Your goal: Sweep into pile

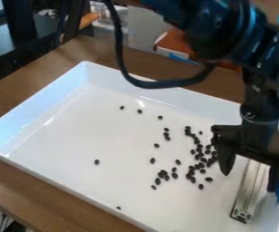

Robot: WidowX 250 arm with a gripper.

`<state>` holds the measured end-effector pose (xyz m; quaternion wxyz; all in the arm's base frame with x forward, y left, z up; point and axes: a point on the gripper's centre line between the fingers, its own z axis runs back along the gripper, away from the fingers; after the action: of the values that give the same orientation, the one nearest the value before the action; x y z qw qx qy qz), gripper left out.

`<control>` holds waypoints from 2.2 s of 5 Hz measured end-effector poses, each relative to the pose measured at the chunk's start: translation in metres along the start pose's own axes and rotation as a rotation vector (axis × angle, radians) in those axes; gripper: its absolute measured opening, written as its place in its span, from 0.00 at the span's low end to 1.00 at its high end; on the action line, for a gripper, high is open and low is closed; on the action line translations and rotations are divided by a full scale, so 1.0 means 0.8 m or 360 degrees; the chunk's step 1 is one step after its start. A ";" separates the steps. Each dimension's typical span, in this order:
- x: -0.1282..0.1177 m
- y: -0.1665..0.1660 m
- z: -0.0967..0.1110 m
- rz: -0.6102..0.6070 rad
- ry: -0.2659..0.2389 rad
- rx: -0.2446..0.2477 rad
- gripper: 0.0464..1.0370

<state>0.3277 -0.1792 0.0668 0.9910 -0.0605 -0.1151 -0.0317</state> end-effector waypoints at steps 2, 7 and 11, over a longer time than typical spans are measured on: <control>0.001 0.000 0.001 -0.0016 -0.0005 0.0010 0.56; -0.004 0.071 0.010 -0.0003 0.0060 -0.0019 0.31; -0.019 0.166 0.019 0.0001 0.0030 0.0046 0.31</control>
<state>0.3199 -0.0450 0.0631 0.9928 -0.0458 -0.1061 -0.0302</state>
